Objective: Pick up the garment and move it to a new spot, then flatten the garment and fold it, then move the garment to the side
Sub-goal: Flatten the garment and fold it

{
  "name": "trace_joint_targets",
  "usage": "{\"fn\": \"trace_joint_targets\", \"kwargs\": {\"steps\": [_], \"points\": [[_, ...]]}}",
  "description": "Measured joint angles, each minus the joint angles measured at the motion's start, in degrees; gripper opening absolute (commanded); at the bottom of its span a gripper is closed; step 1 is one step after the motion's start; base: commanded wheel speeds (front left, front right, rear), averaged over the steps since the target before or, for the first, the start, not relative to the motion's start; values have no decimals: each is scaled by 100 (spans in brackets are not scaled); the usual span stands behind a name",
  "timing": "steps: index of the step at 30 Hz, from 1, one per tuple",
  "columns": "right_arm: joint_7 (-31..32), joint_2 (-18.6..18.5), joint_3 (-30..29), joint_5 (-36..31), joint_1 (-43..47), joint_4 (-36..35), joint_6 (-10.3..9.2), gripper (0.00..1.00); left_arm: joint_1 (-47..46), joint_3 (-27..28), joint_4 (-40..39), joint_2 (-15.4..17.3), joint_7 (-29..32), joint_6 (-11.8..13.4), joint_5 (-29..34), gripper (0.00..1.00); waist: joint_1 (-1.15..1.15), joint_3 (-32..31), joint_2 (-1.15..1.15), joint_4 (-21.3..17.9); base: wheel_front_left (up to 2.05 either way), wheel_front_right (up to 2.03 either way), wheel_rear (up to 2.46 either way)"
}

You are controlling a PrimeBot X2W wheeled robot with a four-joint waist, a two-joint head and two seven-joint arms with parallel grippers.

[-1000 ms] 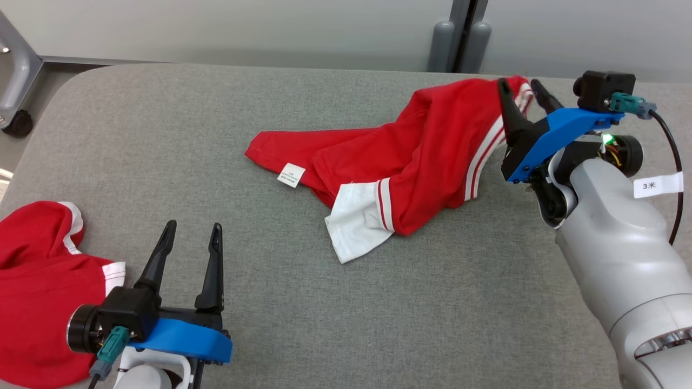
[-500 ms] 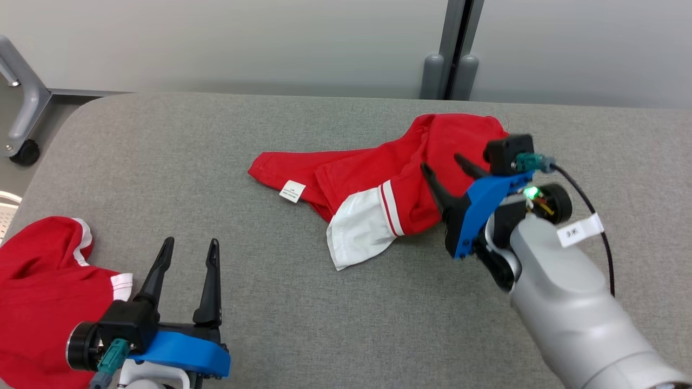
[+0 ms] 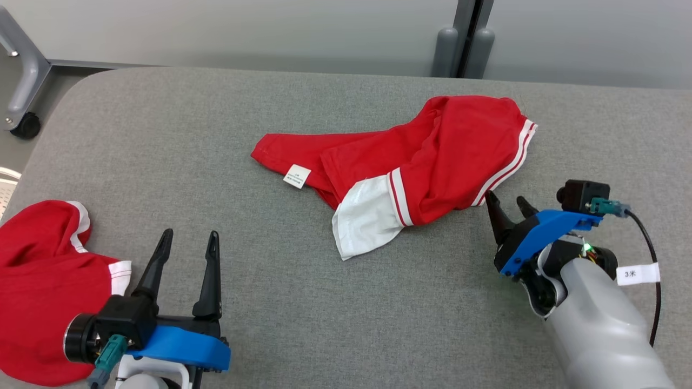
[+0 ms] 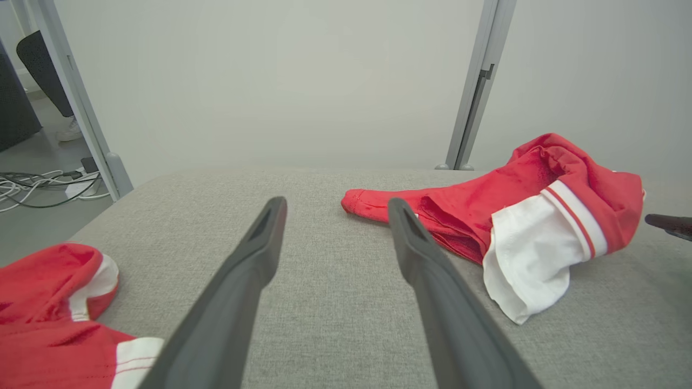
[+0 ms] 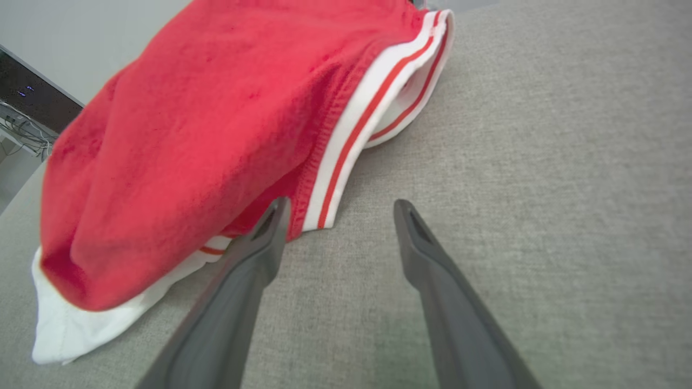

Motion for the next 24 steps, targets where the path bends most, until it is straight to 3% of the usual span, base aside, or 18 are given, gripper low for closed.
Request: {"fn": "trace_joint_targets", "kwargs": {"steps": [9,10,11,12,18,24], "points": [[292,78,-29,-66,-591,207,1,100,-186,-54,-27,22,0,-1,7,100,1,305,1,35,0,0,0],[334,77,31,-65,-628,223,0,85,-193,-59,-21,22,-1,-1,7,100,1,325,1,40,0,0,0],[323,78,89,-68,-657,222,1,47,-201,-66,-14,22,-1,-2,7,100,0,340,2,45,0,0,0],[330,79,171,-79,-693,225,0,0,-216,-73,-1,22,-1,-7,7,100,1,348,2,50,0,0,0],[126,85,724,136,-758,-261,0,0,-280,-100,81,13,-10,-9,-10,100,0,278,2,71,0,0,0],[129,86,1517,333,-952,-1367,0,0,-237,-86,118,24,-42,7,-54,100,0,108,2,46,0,0,0]]}}
